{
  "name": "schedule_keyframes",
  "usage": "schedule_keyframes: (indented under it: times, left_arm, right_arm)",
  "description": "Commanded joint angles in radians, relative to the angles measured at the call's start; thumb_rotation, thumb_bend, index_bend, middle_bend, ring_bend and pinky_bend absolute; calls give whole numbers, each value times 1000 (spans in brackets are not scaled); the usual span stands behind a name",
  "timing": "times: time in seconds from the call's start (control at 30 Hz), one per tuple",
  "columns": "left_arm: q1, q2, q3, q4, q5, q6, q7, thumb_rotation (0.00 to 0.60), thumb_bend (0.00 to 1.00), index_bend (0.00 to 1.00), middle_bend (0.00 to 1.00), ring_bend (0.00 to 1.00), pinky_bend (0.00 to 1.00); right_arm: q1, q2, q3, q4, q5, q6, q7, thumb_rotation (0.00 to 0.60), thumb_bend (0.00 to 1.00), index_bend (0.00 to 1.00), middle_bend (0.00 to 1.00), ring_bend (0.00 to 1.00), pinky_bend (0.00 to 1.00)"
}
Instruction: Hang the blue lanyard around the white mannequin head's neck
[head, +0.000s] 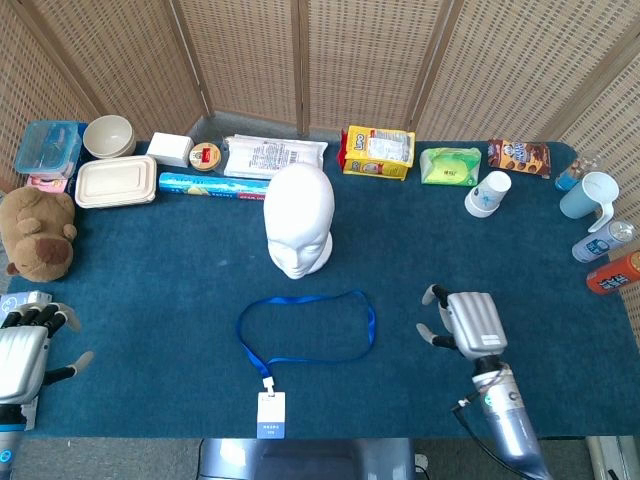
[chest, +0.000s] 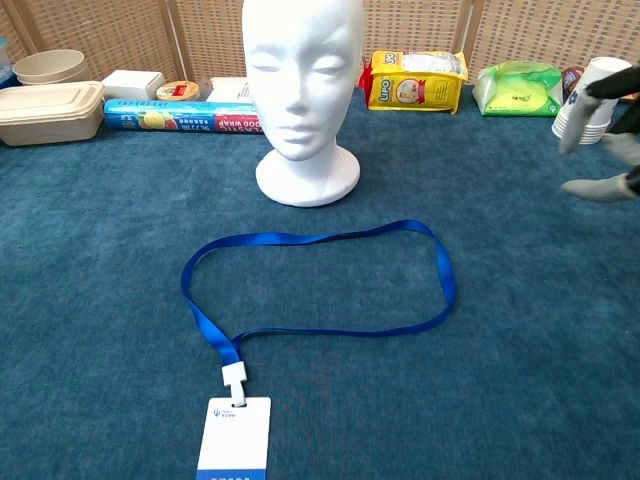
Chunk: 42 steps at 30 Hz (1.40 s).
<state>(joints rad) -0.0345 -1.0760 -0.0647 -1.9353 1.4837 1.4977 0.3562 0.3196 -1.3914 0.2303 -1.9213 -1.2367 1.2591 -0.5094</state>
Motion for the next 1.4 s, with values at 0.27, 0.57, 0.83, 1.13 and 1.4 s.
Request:
schedule_keyframes:
  times: [0.27,0.57,0.83,1.13,1.4]
  left_arm:
    - [-29,5,-10,0,-28,-32,5,555,160,491,385,349,240]
    - [-52,10,-16,13,-55,-58,-6,556,159,491,384,349,240]
    - [-82,10,-24,28,-74,-92,-19,557,159,491,384,349,240]
    - [-104,8,-21,48,-102,-130,-41,551,159,491,385,349,239]
    - [-111,9,-14,69,-115,-143,-67,558,158,491,384,349,240]
  right_arm:
    - [136,-186,36,68,190,-25,-201,520,266,464,880,1000,1000]
    - [230,-316,63,144,351,10,-361,520,266,465,901,1000,1000]
    - [287,-418,80,209,432,92,-459,519,264,461,903,1000,1000]
    - [338,-516,114,281,498,169,-528,518,258,447,903,1000,1000]
    - [373,-573,142,344,560,195,-573,517,259,438,903,1000,1000]
